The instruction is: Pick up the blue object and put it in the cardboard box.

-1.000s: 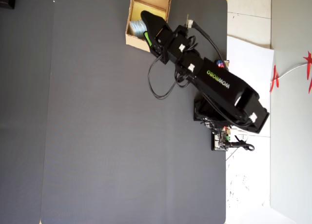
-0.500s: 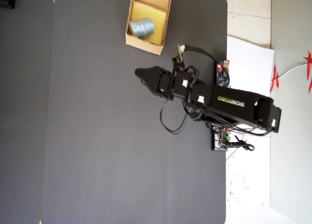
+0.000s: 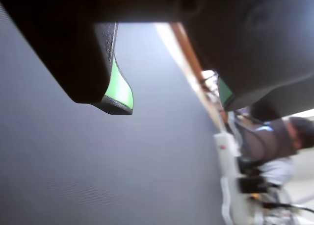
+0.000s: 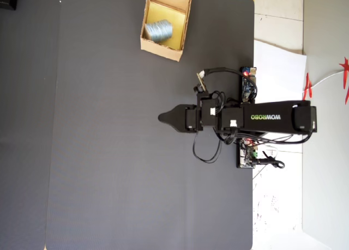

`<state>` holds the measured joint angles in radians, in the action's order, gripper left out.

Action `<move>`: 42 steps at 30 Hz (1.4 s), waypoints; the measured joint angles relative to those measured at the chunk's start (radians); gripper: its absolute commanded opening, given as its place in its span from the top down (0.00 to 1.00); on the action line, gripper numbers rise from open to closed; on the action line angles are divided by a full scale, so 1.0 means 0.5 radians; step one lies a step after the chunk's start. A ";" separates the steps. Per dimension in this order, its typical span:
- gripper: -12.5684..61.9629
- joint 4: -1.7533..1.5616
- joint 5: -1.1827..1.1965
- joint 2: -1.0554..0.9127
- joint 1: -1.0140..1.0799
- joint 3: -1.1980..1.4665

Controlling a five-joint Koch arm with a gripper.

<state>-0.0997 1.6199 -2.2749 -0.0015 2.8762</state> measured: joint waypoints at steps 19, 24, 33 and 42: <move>0.37 0.009 -0.006 -0.009 -0.135 0.402; 0.37 0.064 0.000 -0.009 -0.138 0.399; 0.37 0.071 0.000 -0.009 -0.138 0.405; 0.37 0.071 0.000 -0.009 -0.138 0.405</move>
<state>-0.0644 1.6199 -2.2795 -0.0706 3.0787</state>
